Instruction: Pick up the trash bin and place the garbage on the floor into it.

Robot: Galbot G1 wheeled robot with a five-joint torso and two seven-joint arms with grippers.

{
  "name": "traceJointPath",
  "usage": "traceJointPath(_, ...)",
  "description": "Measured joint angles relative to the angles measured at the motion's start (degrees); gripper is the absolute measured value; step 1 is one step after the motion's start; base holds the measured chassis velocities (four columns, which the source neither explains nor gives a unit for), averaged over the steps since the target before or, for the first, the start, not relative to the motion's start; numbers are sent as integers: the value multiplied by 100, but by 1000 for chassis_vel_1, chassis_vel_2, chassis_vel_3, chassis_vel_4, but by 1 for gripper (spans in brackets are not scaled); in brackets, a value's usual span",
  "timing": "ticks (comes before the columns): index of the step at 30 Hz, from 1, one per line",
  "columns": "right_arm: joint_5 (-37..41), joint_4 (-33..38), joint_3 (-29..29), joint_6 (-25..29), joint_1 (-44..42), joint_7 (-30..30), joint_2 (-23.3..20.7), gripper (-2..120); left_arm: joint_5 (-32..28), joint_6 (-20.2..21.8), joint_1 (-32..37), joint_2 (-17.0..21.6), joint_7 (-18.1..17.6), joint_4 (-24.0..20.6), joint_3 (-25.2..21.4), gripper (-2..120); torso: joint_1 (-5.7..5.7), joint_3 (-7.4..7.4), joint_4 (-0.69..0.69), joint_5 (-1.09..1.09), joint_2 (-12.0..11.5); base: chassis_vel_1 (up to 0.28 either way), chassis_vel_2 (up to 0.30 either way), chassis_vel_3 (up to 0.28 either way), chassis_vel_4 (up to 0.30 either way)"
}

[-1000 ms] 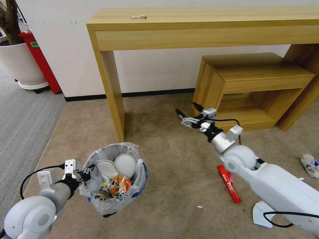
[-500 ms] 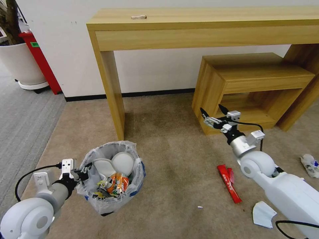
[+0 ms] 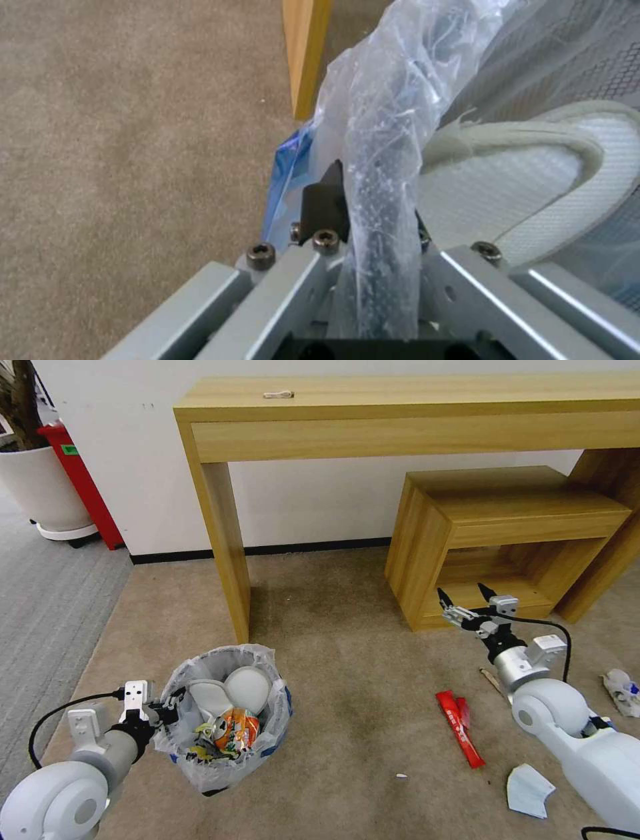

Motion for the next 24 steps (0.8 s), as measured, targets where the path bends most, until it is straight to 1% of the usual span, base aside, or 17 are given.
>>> traceJointPath(3,-27,51,232,40,-307,-7,60,100,26,-6,15,-14,13,-4,-1,1,0,0,0,0,0,0,0,0,0)
traceJointPath(11,-225,79,625,63,-753,-1,214,100,28,-16,-2,30,52,-4,4,1,0,0,0,0,0,0,0,0,0)
traceJointPath(15,-326,78,751,52,-875,-4,266,100,33,-50,-52,75,88,24,26,1,0,0,0,-1,0,0,0,0,0)
traceJointPath(24,-514,10,761,27,-867,-49,398,100,26,-64,-100,131,100,85,38,1,0,0,0,0,0,0,0,0,0)
